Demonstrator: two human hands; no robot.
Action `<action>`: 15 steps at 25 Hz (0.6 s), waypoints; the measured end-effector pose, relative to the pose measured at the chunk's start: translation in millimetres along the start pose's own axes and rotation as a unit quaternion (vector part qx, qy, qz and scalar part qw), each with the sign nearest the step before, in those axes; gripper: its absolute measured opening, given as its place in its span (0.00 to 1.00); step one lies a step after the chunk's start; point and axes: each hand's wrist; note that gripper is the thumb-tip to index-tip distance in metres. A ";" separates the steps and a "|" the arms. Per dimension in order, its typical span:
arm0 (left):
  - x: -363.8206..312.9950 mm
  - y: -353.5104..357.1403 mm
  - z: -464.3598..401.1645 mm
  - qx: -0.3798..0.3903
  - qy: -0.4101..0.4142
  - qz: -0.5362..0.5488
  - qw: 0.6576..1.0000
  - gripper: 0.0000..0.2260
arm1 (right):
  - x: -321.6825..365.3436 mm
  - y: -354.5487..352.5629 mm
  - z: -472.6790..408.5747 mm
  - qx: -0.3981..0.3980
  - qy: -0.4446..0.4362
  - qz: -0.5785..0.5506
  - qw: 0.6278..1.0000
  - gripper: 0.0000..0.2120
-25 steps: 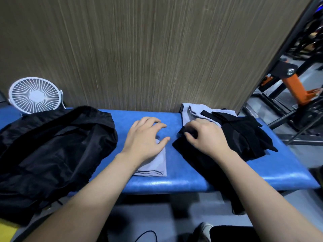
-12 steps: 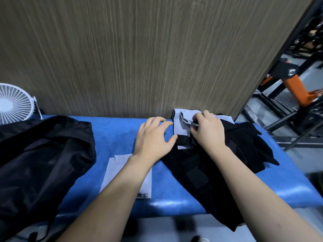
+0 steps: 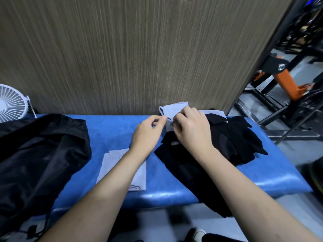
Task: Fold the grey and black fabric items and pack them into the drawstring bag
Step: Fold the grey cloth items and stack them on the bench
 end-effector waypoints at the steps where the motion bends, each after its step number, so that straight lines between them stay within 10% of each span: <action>1: -1.9 -3.1 2.2 0.013 -0.017 0.056 0.998 0.17 | 8.7 -3.8 3.4 0.000 -0.011 -0.009 1.000 0.06; 10: -2.1 -38.9 29.7 0.041 -0.010 0.149 0.988 0.16 | 58.2 -18.3 31.8 0.021 -0.016 -0.053 0.998 0.03; 15: 1.3 -59.6 45.7 0.029 0.010 0.181 0.983 0.15 | 65.1 -18.1 35.1 0.055 0.012 -0.046 0.997 0.18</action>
Point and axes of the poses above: each hand's wrist, its own z-axis away from the middle knuckle, its own y-axis out of the palm, x = y × z, and after that the axes turned 9 degrees about -z, right-handed
